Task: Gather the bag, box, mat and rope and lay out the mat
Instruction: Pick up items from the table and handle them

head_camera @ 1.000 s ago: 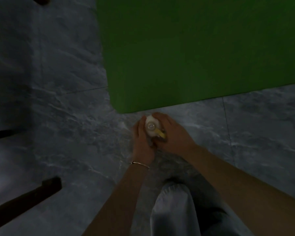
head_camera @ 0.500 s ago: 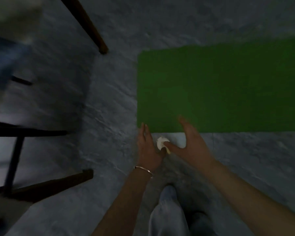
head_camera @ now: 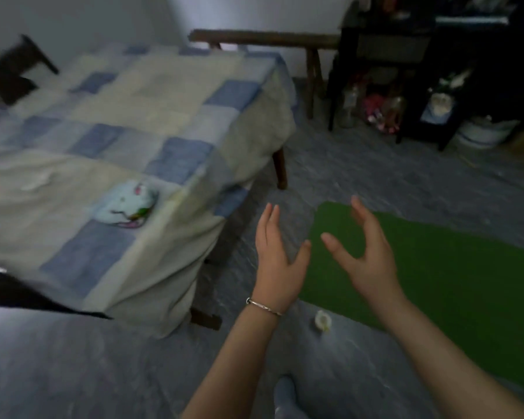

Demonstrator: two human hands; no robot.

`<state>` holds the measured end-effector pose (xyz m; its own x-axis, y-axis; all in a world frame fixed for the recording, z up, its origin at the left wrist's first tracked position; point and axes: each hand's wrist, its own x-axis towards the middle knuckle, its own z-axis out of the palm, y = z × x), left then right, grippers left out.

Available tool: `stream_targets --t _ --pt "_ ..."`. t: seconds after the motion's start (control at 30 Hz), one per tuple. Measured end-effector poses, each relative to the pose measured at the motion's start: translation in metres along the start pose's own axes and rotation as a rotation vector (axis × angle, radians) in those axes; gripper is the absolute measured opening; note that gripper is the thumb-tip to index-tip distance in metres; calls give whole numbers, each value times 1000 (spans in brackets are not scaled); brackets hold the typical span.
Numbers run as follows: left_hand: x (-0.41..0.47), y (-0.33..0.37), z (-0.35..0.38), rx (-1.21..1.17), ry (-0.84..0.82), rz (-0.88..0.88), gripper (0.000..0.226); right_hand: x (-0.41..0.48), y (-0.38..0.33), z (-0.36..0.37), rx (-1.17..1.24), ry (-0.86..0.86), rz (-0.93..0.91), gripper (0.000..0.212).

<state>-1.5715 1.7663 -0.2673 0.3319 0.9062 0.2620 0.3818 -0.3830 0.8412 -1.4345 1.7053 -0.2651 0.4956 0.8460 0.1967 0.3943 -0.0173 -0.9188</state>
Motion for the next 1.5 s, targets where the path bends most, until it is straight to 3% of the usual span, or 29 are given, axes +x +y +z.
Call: stream_targets --t 0.23,0.47,0.7,0.83,0.93,1.1,1.37,1.5 --pt "30 20 -144 53 203 -50 75 40 -116 58 111 -90 -139 80" --pt "72 -31 -257 107 316 -216 77 71 -178 178 83 -231 -171 74" --pt "114 -132 -303 127 293 -504 70 110 -166 319 -157 -458 -122 64" --pt "122 -176 -299 67 262 -669 69 129 -143 377 -356 -524 -122 48" --pt "128 -200 -291 93 221 -732 72 137 -123 402 -489 -569 -31 49" --pt "134 -215 -277 228 204 -798 89 136 -104 418 -609 -603 21 55" --pt "134 -194 -264 16 314 -807 91 128 -117 389 -244 -483 -63 37" --pt "127 -157 -243 -72 271 -718 61 117 -126 330 -106 -311 -49 35"
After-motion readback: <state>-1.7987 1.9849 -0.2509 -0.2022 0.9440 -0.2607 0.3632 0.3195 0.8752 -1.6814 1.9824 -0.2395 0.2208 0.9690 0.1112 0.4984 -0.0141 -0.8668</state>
